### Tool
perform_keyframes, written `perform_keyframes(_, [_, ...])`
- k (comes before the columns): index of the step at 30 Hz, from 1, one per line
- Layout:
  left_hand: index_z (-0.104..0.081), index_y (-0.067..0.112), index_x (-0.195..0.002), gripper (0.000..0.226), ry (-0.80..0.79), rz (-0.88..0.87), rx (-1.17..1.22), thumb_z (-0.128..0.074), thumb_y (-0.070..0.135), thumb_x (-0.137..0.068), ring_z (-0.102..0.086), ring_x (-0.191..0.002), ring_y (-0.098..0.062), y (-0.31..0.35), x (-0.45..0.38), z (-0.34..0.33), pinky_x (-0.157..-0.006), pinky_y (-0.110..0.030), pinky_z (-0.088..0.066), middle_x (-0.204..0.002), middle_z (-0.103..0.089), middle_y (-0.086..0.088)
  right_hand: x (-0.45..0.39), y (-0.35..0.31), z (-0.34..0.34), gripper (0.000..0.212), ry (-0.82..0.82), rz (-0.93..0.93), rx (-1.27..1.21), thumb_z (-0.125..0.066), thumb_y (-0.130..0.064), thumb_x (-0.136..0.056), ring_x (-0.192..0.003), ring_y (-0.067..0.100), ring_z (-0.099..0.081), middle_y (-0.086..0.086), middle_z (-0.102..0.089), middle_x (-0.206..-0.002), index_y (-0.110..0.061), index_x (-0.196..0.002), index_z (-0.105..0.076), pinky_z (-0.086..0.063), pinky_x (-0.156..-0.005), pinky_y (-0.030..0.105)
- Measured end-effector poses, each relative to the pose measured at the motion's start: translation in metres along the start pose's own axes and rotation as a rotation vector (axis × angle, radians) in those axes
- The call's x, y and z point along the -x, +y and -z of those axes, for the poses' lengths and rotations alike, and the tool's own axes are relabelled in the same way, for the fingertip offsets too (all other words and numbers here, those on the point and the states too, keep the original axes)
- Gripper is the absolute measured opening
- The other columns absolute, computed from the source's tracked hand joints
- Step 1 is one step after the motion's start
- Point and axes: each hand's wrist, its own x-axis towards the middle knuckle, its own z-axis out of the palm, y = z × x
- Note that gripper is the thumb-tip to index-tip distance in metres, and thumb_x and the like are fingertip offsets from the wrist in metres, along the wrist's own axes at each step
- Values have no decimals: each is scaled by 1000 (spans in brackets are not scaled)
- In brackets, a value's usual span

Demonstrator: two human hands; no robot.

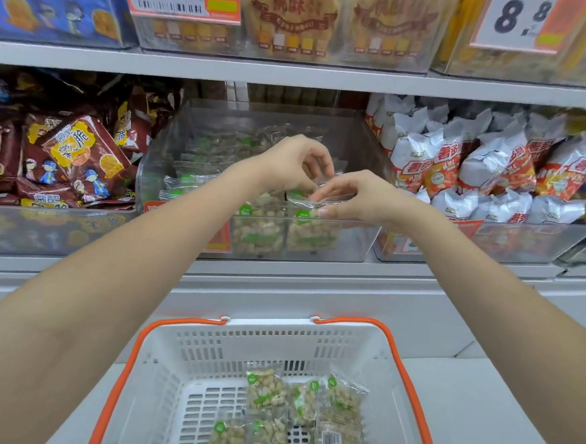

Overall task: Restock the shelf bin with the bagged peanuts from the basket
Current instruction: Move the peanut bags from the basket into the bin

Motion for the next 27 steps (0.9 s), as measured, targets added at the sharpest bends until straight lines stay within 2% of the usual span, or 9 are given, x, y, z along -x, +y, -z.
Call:
perform_keyframes(3, [-66, 13, -100, 29, -79, 47, 8, -74, 1, -75, -69, -87, -20, 3, -9, 1, -86, -37, -55, -95, -72, -11, -6, 0, -7, 32, 91, -15, 99, -83, -27, -71, -89, 10, -57, -3, -64, -103, -19, -95, -63, -44, -73, 19])
perform_keyframes(6, [-64, 22, -99, 30, -143, 79, -6, -70, 0, -79, -67, -100, -18, -1, -10, -7, -94, -38, -52, -104, -70, -8, -4, 3, -10, 62, 264, -107, 149, -87, -37, -62, -81, 10, -50, -1, -53, -98, -15, -103, -45, -40, -61, 20])
perform_keyframes(9, [-65, 23, -105, 24, -202, 80, 23, -64, 7, -87, -62, -104, -8, -3, -1, -5, -95, -21, -48, -116, -67, -3, -2, 2, -5, 86, 210, -147, 189, -85, -42, -62, -107, 17, -49, 6, -45, -122, -14, -129, -40, -43, -83, 23])
perform_keyframes(11, [-62, 20, -117, 23, -153, 76, 16, -55, 20, -95, -58, -103, -4, 6, 10, 3, -90, -9, -43, -120, -63, 2, 0, 1, -1, 80, 118, -174, 148, -81, -39, -70, -111, 17, -53, 5, -51, -128, -16, -136, -42, -49, -86, 26])
perform_keyframes(15, [-33, 21, -146, 49, -173, 61, -357, -31, 41, -101, -30, -139, -13, 3, 26, -5, -112, -28, -18, -151, -34, 5, -3, 4, 1, 73, 47, -238, 132, -77, -32, -77, -118, 20, -56, 5, -57, -132, -11, -139, -45, -44, -103, 34])
perform_keyframes(18, [-14, 20, -151, 52, -236, 9, -578, -19, 38, -103, -6, -146, -12, -10, 32, -23, -118, -42, 4, -158, -14, 5, -6, -1, 3, 72, -14, -286, 156, -75, -32, -80, -116, 20, -57, 6, -57, -132, -12, -141, -43, -45, -99, 29])
perform_keyframes(21, [-8, 20, -151, 53, -184, -18, -635, -15, 39, -103, -1, -147, -12, -15, 34, -29, -118, -44, 6, -159, -10, 7, -6, -4, 5, 71, -33, -325, 138, -73, -31, -82, -109, 17, -57, 4, -55, -131, -16, -142, -37, -47, -89, 25])
perform_keyframes(23, [-5, 20, -151, 53, -208, -1, -646, -15, 40, -102, 1, -147, -12, -12, 35, -28, -118, -45, 6, -159, -9, 6, -3, -6, 4, 75, -11, -336, 141, -74, -31, -80, -113, 18, -55, 5, -55, -131, -17, -142, -34, -46, -95, 30])
perform_keyframes(27, [-7, 17, -152, 57, -99, -25, -727, -18, 41, -102, -1, -147, -14, -4, 61, -22, -118, -45, 3, -159, -11, 3, 19, -5, -14, 71, 224, -192, -11, -77, -27, -79, -112, 18, -53, -1, -50, -122, -17, -137, -37, -45, -100, 34])
